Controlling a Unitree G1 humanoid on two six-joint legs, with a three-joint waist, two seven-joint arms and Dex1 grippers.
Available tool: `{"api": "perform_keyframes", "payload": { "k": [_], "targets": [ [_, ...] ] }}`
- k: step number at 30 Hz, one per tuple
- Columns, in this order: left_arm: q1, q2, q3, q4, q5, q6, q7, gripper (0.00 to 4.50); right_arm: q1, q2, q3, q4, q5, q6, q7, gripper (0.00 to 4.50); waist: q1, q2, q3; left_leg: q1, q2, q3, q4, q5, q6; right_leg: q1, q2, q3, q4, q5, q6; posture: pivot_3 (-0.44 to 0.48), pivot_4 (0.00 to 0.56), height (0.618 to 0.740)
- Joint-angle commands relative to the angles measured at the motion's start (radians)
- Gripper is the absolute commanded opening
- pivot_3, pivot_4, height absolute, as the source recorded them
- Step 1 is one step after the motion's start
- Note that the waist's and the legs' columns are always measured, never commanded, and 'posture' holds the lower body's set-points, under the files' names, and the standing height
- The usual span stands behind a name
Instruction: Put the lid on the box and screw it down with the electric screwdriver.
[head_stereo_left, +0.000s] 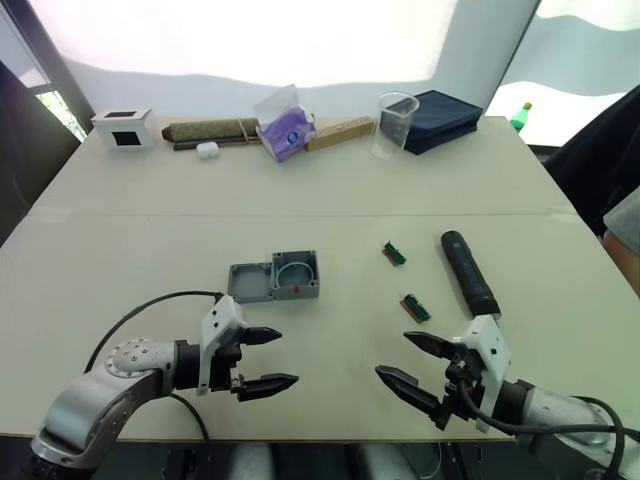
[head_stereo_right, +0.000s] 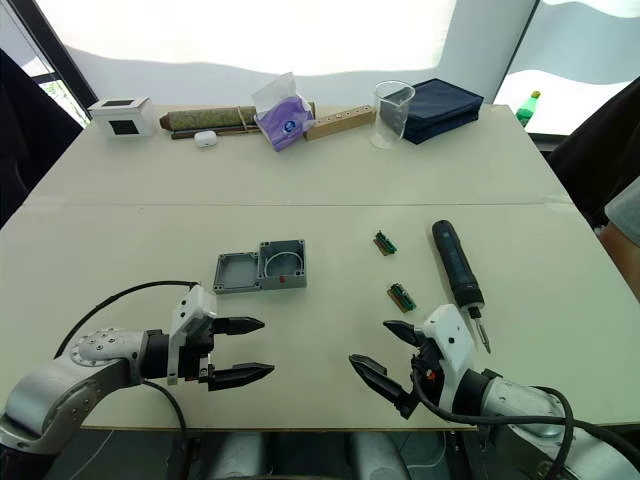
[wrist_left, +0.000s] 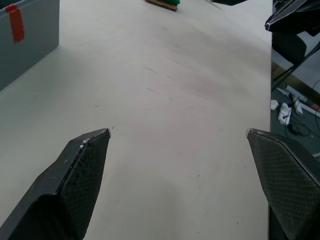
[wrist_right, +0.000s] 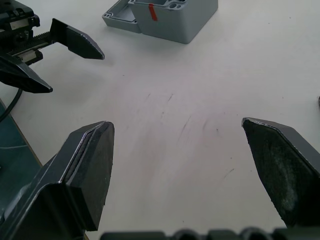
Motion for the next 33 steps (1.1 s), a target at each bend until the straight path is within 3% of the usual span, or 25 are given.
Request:
{"api": "perform_keyframes", "payload": {
  "k": [1, 25, 28, 31, 33],
  "targets": [
    [-0.013, -0.002, 0.008, -0.014, -0.024, 0.005, -0.003, 4.48, -0.007, 0.009, 0.003, -0.014, 0.005, -0.011, 0.001, 4.50, 0.000, 0.000, 0.000, 0.000, 0.000, 0.000, 0.000, 0.000, 0.000, 0.000, 0.000, 0.000, 0.000, 0.000, 0.000, 0.000, 0.150, 0.740],
    [-0.049, 0.005, 0.034, -0.038, -0.084, 0.066, 0.033, 4.48, 0.021, 0.005, 0.017, -0.005, -0.022, -0.045, 0.040, 4.50, 0.000, 0.000, 0.000, 0.000, 0.000, 0.000, 0.000, 0.000, 0.000, 0.000, 0.000, 0.000, 0.000, 0.000, 0.000, 0.000, 0.150, 0.740],
    [-0.226, -0.001, 0.043, 0.012, -0.099, 0.131, 0.079, 4.48, -0.023, 0.017, -0.022, -0.024, 0.075, -0.017, 0.012, 4.50, 0.005, 0.000, 0.000, 0.000, 0.000, 0.000, 0.000, 0.000, 0.000, 0.000, 0.000, 0.000, 0.000, 0.000, 0.000, 0.000, 0.150, 0.740],
    [-0.465, 0.096, -0.041, 0.081, -0.007, 0.136, -0.013, 4.48, -0.145, 0.007, -0.045, -0.062, 0.221, 0.047, -0.094, 4.50, 0.006, -0.004, 0.002, 0.000, 0.000, -0.002, 0.001, 0.001, -0.001, 0.000, 0.001, -0.001, 0.000, 0.001, -0.002, 0.000, 0.150, 0.740],
    [-0.541, 0.124, -0.064, 0.112, -0.001, 0.132, -0.064, 4.48, -0.196, -0.009, -0.047, -0.069, 0.272, 0.073, -0.137, 4.50, -0.002, -0.001, 0.001, 0.000, 0.000, -0.001, 0.001, 0.001, -0.001, 0.001, 0.001, -0.001, 0.000, 0.001, -0.002, 0.000, 0.150, 0.740]
  ]
}}
